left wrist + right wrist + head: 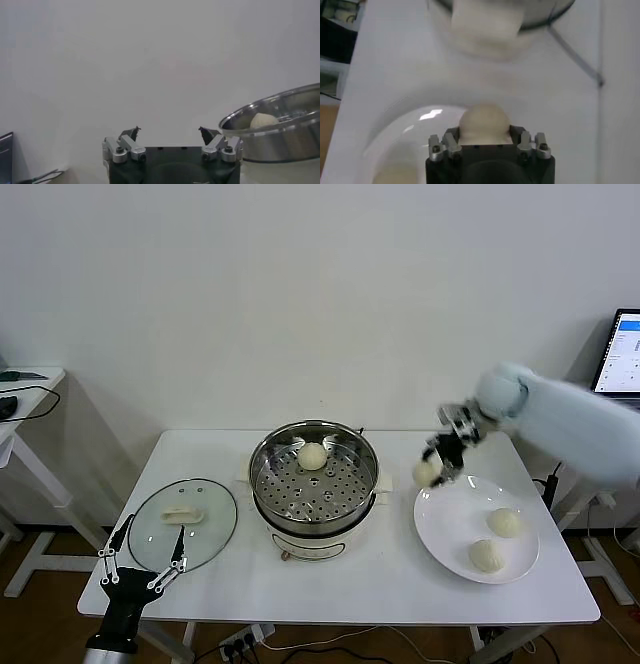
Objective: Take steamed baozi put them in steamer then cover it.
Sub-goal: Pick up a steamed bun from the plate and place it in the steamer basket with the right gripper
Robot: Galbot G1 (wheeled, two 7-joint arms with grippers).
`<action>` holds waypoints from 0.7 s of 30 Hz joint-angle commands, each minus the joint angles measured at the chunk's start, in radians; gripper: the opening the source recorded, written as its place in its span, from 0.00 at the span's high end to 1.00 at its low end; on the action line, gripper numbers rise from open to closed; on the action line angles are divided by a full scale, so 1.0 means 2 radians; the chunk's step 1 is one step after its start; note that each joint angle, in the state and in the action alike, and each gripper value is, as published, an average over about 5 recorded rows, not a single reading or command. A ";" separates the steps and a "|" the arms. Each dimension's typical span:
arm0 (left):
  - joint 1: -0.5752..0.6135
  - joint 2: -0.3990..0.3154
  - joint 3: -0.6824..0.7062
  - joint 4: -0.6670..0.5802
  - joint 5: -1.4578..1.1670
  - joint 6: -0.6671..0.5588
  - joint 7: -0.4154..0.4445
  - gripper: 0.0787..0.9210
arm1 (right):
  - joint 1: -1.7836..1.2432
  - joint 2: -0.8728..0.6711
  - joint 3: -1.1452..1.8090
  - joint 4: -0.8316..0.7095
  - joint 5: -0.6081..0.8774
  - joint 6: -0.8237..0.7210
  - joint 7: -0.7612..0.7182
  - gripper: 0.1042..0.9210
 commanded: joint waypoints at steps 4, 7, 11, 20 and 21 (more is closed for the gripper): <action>-0.001 0.006 0.005 0.004 0.010 -0.008 -0.001 0.12 | 0.160 0.163 -0.098 0.024 0.116 -0.032 -0.029 0.30; -0.001 0.007 0.007 0.004 0.012 -0.009 -0.001 0.12 | 0.151 0.204 -0.117 0.021 0.127 -0.044 -0.013 0.30; -0.002 0.007 0.010 0.004 0.012 -0.010 -0.002 0.12 | 0.126 0.247 -0.134 0.005 0.140 -0.057 0.016 0.30; -0.003 0.006 0.009 0.002 0.011 -0.010 -0.003 0.12 | 0.074 0.305 -0.157 -0.029 0.149 -0.075 0.067 0.30; -0.003 0.006 0.009 0.002 0.011 -0.010 -0.004 0.12 | 0.068 0.308 -0.160 -0.032 0.150 -0.076 0.072 0.30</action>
